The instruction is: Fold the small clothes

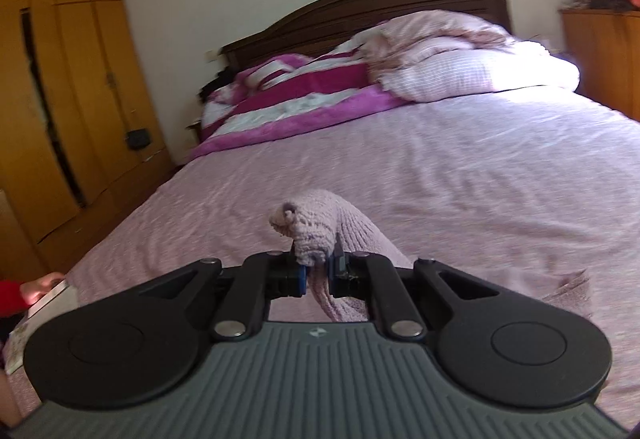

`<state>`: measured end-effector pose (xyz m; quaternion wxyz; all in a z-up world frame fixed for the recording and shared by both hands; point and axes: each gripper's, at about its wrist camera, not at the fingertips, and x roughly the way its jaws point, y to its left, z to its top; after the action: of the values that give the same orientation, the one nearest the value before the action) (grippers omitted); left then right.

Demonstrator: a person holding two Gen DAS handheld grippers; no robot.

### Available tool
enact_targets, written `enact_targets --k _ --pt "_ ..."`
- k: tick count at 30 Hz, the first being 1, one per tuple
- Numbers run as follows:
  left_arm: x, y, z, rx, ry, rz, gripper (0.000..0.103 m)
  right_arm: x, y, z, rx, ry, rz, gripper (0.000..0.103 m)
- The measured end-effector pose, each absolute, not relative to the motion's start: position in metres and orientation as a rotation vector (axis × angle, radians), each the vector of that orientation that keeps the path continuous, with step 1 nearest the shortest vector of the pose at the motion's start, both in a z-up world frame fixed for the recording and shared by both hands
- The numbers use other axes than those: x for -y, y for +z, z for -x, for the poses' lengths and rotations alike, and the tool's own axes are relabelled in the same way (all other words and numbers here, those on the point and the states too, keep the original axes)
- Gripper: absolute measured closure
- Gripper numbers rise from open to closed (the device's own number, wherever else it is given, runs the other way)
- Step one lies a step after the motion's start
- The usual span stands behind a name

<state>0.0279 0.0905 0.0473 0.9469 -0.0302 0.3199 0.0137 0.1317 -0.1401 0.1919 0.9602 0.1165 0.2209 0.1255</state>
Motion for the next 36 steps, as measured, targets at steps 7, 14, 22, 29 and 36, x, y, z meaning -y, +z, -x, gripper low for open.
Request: enact_targets --k 7,14,22,29,36 --pt "-0.105 0.044 -0.029 -0.66 0.052 0.065 0.0 0.077 0.157 -0.151 -0.523 0.334 -0.267 0.093" --pt "-0.116 0.045 -0.034 -0.657 0.066 0.061 0.0 0.046 0.106 -0.175 -0.645 0.344 -0.295 0.093" --pt "-0.126 0.043 -0.055 -0.663 0.09 0.076 0.0 0.037 0.072 -0.184 -0.697 0.385 -0.235 0.055" --pt "-0.129 0.051 -0.077 -0.652 0.033 0.123 0.0 0.067 0.088 -0.142 -0.623 0.358 -0.073 0.027" --pt "-0.114 0.058 -0.111 -0.641 -0.039 0.175 0.0 0.146 0.08 -0.098 -0.615 0.267 -0.079 0.027"
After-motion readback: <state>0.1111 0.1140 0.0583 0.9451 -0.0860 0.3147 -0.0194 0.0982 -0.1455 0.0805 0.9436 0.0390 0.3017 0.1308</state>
